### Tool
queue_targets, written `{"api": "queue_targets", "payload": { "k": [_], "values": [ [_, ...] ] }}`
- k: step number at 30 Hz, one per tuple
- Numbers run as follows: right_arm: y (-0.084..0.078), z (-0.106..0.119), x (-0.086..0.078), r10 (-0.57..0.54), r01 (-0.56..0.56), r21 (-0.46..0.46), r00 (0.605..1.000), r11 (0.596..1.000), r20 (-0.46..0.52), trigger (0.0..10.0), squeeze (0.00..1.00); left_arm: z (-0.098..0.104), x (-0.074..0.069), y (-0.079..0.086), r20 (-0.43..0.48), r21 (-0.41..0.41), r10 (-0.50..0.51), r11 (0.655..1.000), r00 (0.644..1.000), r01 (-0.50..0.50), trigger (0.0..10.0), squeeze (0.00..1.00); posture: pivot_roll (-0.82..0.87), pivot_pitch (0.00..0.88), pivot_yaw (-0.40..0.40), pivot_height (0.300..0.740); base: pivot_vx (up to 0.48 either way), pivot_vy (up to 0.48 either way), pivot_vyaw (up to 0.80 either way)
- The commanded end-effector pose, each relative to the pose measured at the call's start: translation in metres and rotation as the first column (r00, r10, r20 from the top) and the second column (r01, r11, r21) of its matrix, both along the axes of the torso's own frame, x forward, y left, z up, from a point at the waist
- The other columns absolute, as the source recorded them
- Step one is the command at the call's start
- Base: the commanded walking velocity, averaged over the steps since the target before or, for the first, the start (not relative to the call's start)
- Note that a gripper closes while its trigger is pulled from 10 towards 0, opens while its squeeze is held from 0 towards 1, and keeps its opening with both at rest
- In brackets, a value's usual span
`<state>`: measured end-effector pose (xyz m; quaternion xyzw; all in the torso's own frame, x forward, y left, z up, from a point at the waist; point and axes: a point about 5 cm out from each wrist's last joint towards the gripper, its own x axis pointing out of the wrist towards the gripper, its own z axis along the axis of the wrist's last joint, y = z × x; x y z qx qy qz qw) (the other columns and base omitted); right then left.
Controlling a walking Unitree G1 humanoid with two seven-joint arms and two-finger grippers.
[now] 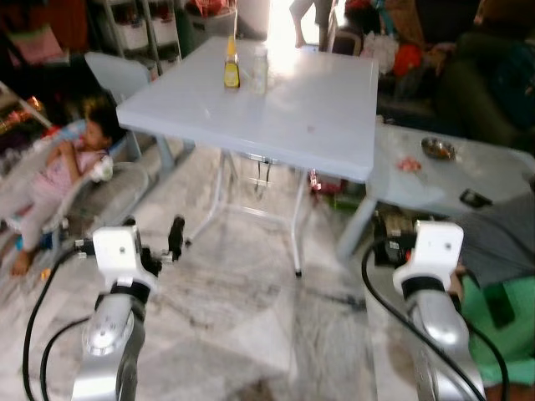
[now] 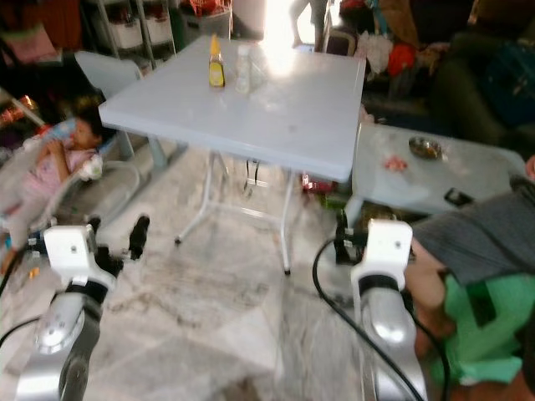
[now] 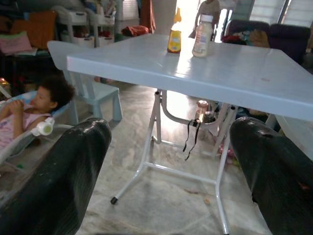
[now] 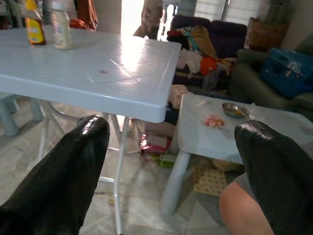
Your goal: Restocking fridge
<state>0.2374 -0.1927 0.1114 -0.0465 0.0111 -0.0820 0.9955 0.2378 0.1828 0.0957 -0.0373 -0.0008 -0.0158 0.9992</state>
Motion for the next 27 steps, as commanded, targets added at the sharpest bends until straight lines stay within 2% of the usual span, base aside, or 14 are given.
{"api": "queue_targets", "payload": {
  "k": [1,9,19,27],
  "values": [
    [0.007,0.009,0.004,0.022,-0.022,0.006,0.999,1.000,0.031,10.0,0.00,0.002,0.001,0.004,-0.003,0.008,0.006,1.000,1.000,-0.006,10.0,0.00,-0.01,0.000,-0.042,0.740,0.480,0.000,0.00],
    [0.008,0.010,0.007,0.031,-0.031,0.009,0.999,0.999,0.036,10.0,0.00,0.001,0.005,0.003,-0.024,0.006,0.012,1.000,1.000,-0.012,10.0,0.00,-0.01,0.000,-0.041,0.740,0.454,0.000,0.00],
    [0.010,0.016,0.012,0.071,-0.071,-0.009,0.996,0.997,0.053,10.0,0.00,0.003,0.009,0.000,-0.015,0.017,-0.001,1.000,1.000,0.001,10.0,0.00,-0.01,0.000,-0.044,0.740,0.416,0.120,0.00],
    [0.012,0.015,0.014,0.076,-0.075,-0.025,0.996,0.997,0.054,10.0,0.00,0.005,0.012,-0.002,-0.010,0.025,-0.016,1.000,1.000,0.016,10.0,0.00,-0.02,0.000,-0.037,0.740,0.416,0.090,0.72]
  ]
}}
